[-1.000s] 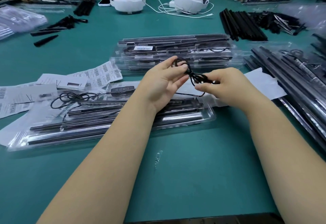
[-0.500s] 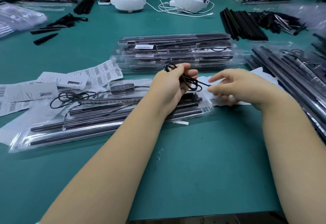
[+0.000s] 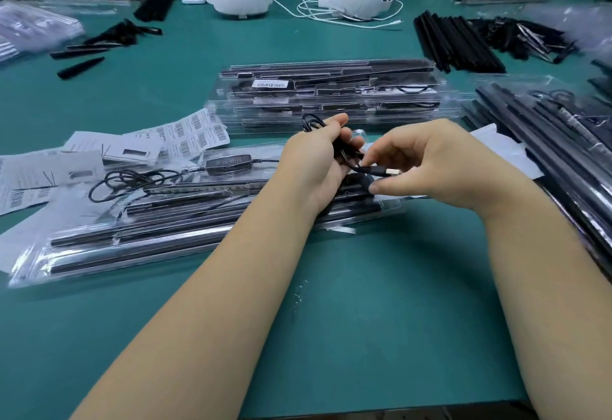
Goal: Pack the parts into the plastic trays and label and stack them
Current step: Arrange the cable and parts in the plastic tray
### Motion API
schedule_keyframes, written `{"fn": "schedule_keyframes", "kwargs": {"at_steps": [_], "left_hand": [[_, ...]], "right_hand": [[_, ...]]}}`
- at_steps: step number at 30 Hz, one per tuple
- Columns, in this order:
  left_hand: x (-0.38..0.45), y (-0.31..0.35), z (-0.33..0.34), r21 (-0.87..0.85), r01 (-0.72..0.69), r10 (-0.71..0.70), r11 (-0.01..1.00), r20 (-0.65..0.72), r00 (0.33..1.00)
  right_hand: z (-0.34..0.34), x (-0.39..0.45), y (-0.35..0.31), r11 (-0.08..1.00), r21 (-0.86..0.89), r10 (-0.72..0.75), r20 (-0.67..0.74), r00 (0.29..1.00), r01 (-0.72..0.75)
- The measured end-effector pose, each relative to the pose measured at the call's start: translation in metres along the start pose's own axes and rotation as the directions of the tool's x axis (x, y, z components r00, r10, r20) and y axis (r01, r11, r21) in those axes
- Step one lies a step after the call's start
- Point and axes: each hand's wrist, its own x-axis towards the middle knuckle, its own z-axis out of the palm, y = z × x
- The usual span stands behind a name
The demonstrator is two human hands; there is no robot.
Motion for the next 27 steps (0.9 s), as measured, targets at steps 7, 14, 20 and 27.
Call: {"fn": "schedule_keyframes", "kwargs": {"at_steps": [7, 14, 20, 27], "left_hand": [[-0.003, -0.003, 0.002, 0.110, -0.080, 0.075, 0.991, 0.045, 0.996], [-0.003, -0.004, 0.001, 0.057, -0.031, 0.027, 0.998, 0.063, 0.998], [-0.002, -0.007, 0.005, -0.005, -0.012, 0.012, 1.000, 0.015, 1.000], [0.001, -0.007, 0.003, -0.016, -0.018, 0.018, 1.000, -0.007, 1.000]], "right_hand": [[0.009, 0.005, -0.004, 0.999, 0.021, -0.037, -0.029, 0.999, 0.037], [0.005, 0.017, 0.012, 0.955, 0.238, 0.228, -0.208, 0.951, -0.177], [0.015, 0.020, 0.015, 0.970, -0.131, 0.187, -0.126, 0.974, -0.203], [0.018, 0.023, 0.011, 0.876, -0.477, 0.006, -0.129, 0.992, -0.067]]}}
